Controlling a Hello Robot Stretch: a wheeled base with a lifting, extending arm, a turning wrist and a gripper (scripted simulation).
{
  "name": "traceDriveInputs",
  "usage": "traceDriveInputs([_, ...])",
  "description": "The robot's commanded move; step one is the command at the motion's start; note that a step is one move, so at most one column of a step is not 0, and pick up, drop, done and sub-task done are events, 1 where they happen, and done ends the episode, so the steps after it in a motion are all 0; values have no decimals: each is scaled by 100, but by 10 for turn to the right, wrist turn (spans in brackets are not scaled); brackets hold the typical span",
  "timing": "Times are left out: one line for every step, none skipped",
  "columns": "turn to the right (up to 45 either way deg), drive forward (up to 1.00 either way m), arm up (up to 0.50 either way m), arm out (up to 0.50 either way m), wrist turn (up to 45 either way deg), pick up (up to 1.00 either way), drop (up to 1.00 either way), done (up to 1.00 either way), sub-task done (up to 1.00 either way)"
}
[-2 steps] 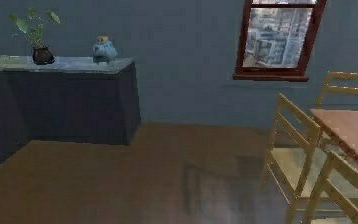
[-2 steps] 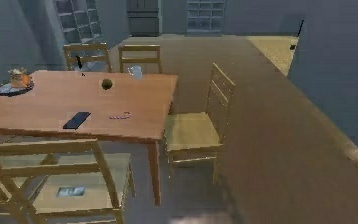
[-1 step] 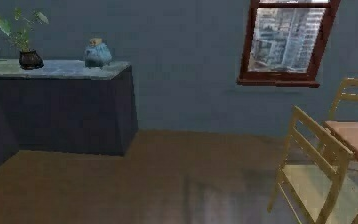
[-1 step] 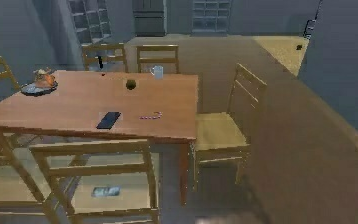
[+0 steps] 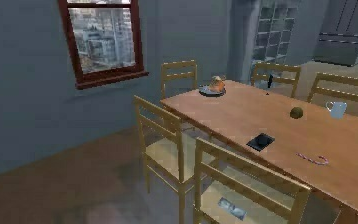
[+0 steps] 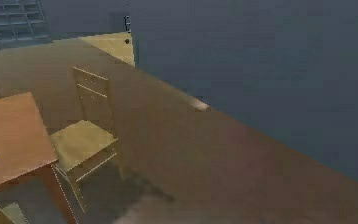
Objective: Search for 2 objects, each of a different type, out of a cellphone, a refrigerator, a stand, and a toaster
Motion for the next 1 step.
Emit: traceDriveInputs([240, 0, 0, 0, 0, 0, 0, 0, 0])
